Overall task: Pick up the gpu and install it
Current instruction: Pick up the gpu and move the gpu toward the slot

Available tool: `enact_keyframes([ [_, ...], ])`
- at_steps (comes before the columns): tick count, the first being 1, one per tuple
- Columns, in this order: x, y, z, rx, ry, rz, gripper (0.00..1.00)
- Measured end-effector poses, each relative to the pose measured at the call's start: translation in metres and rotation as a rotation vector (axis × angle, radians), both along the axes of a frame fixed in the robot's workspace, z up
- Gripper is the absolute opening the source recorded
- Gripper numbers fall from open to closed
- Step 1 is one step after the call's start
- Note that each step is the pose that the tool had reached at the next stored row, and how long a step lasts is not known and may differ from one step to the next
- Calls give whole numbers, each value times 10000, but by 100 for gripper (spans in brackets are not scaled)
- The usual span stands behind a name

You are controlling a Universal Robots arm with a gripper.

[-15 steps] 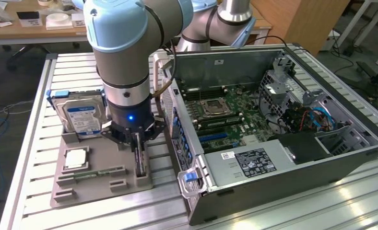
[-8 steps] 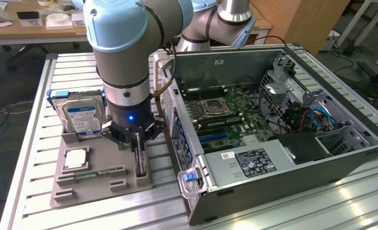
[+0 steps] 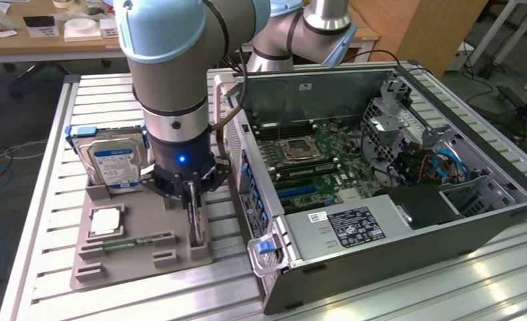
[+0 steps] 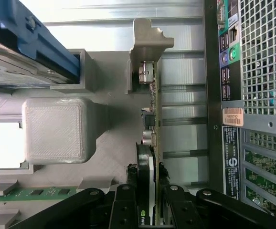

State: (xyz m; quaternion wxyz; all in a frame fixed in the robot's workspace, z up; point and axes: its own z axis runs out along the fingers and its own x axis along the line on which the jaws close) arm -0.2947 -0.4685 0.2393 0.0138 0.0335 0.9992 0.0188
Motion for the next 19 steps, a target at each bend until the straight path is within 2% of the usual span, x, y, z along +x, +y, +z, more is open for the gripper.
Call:
enact_keyframes([
  [10,0,0,184,0,0,150,27],
  [19,0,0,439,0,0,163,27],
])
